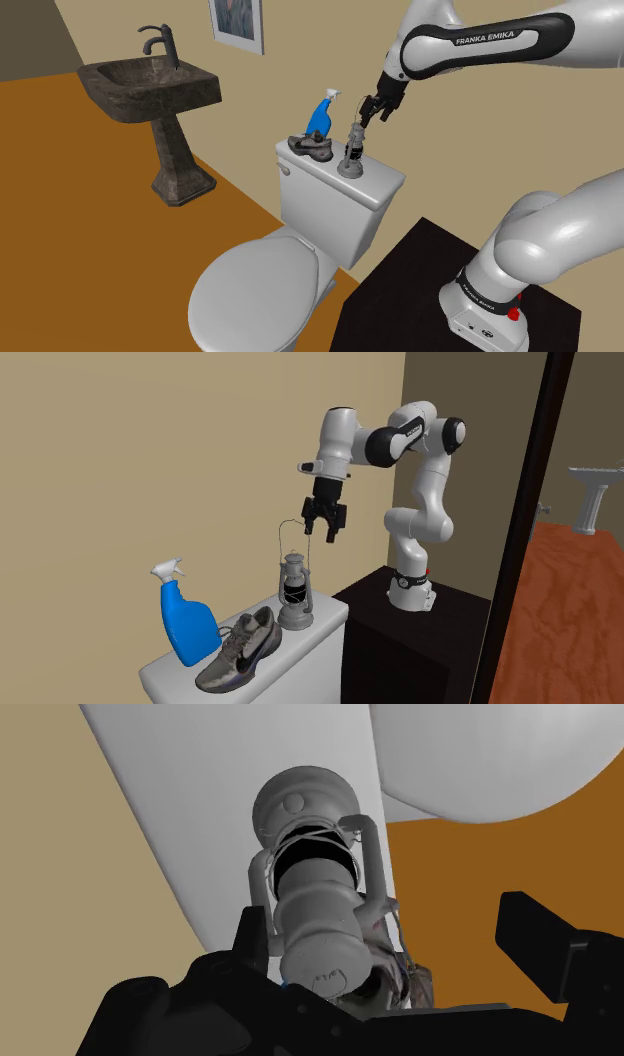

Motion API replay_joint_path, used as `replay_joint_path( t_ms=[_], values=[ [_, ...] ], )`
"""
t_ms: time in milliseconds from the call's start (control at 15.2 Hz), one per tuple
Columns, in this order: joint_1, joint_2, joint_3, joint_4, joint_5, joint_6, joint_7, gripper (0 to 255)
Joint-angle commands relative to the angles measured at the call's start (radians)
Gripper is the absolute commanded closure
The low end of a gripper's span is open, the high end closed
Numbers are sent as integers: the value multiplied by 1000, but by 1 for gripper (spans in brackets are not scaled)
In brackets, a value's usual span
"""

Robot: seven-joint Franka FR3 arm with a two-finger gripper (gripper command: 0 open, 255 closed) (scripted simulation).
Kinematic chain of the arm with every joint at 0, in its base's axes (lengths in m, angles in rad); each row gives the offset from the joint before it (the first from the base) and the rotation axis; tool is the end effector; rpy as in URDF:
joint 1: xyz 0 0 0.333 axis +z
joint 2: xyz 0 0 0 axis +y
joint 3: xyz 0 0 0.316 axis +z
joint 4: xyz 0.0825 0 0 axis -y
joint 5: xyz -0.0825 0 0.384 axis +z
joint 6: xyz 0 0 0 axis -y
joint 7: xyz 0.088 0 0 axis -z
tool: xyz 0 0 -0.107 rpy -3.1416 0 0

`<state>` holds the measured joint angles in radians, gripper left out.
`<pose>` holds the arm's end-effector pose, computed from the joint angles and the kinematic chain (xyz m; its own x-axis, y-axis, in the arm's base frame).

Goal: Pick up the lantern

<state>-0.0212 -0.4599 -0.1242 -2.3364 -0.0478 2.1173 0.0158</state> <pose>0.4307 -0.0707 0.5313 0.9628 -0.1324 0.2358 -0.1330 -0.9910 -0.0132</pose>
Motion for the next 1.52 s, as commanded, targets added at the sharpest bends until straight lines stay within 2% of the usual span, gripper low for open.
replay_joint_path(
  t_ms=[0,132,594,726,792,1452],
  values=[
    [3,65,-13,23,2,88,-20,0],
    [5,101,-22,41,6,132,-36,0],
    [5,128,-27,-38,8,239,-39,0],
    [5,127,-27,-38,8,239,-39,0],
    [5,130,-27,-34,8,237,-40,255],
    [5,123,-26,-28,7,224,-38,255]
  ],
)
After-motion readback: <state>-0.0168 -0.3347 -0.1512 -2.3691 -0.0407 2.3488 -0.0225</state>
